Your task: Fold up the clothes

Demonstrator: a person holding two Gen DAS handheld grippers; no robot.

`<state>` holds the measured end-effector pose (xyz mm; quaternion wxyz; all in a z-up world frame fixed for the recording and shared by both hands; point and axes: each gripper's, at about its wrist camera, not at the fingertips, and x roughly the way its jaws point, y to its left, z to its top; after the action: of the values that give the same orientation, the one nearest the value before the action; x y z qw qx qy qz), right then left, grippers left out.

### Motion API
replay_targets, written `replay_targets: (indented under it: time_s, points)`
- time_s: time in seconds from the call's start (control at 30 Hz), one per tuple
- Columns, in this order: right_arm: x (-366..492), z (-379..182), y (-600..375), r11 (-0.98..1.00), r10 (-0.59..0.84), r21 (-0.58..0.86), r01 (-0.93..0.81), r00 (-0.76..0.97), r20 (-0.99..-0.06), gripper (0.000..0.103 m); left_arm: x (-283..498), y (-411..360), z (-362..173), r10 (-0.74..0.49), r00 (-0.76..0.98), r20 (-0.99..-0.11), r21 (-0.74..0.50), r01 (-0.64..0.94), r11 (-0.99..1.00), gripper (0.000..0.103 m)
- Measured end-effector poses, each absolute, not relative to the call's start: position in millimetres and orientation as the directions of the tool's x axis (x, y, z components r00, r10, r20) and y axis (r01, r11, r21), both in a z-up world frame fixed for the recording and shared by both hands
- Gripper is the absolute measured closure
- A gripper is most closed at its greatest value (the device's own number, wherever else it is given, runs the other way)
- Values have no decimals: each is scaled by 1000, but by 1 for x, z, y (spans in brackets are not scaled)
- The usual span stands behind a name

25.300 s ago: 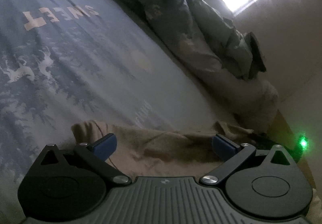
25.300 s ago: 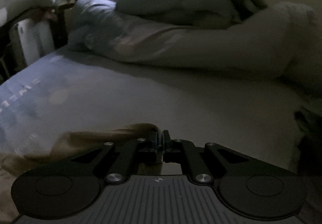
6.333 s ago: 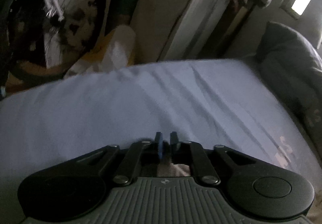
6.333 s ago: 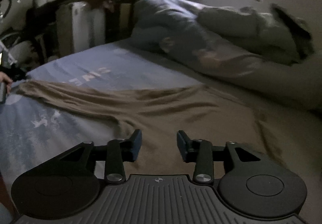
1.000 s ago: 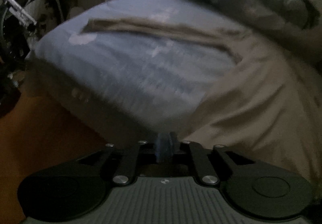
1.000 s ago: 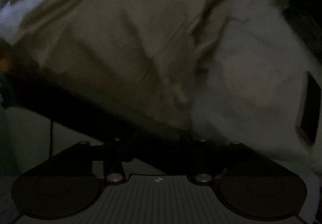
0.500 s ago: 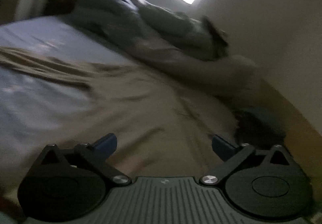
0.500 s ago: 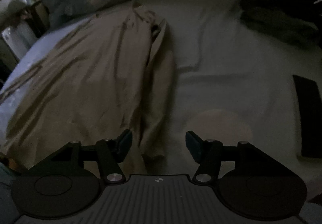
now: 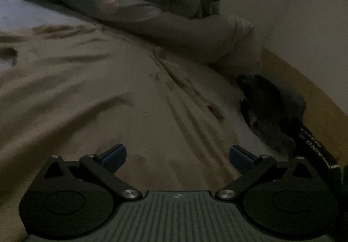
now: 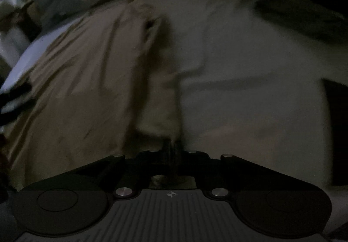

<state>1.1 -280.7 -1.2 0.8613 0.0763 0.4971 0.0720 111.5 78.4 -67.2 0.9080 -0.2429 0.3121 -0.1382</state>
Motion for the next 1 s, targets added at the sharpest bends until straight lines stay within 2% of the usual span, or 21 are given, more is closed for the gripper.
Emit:
replay_targets:
  time_s: [0.13, 0.2, 0.27, 0.37, 0.4, 0.5, 0.6, 0.73, 0.83, 0.9, 0.93, 0.97, 1.0]
  points:
    - [17, -2, -338, 972, 131, 210, 100, 511, -849, 98, 119, 74, -79, -416, 749, -515, -521, 112, 846, 0]
    - [20, 1, -353, 976, 75, 172, 137, 528, -846, 88, 119, 72, -81, -425, 746, -513, -510, 133, 850, 0]
    - [17, 8, -354, 985, 37, 123, 121, 551, -834, 86, 120, 67, -83, -437, 746, -503, -501, 160, 850, 0]
    - [1, 15, -336, 999, -1, 20, 28, 595, -804, 63, 121, 60, -82, -464, 752, -469, -513, 196, 836, 0]
    - [-7, 17, -325, 1000, -9, -25, -17, 613, -790, 59, 122, 57, -82, -470, 756, -456, -516, 206, 832, 0]
    - [-32, 13, -287, 960, 14, -171, -223, 647, -762, 59, 123, 50, -83, -493, 767, -412, -518, 248, 819, 0]
    - [-50, -6, -260, 867, 26, -293, -403, 624, -781, 59, 122, 44, -85, -517, 766, -381, -520, 285, 805, 0]
    - [-37, -23, -253, 834, -6, -328, -443, 588, -809, 59, 132, 42, -90, -542, 758, -363, -574, 276, 771, 0]
    - [-26, -34, -255, 828, -12, -303, -473, 525, -851, 58, 136, 41, -93, -538, 758, -369, -584, 261, 768, 0]
    - [-18, -38, -259, 837, 1, -280, -471, 513, -858, 62, 138, 40, -95, -540, 756, -371, -592, 256, 765, 0]
    - [-15, -37, -262, 845, 3, -274, -459, 516, -856, 73, 139, 40, -96, -539, 755, -373, -593, 253, 765, 0]
    - [-12, -34, -266, 858, -6, -273, -436, 521, -853, 101, 139, 40, -97, -538, 753, -378, -593, 249, 765, 0]
    - [-9, -32, -270, 870, -16, -271, -411, 526, -850, 100, 139, 41, -98, -537, 752, -382, -593, 247, 766, 0]
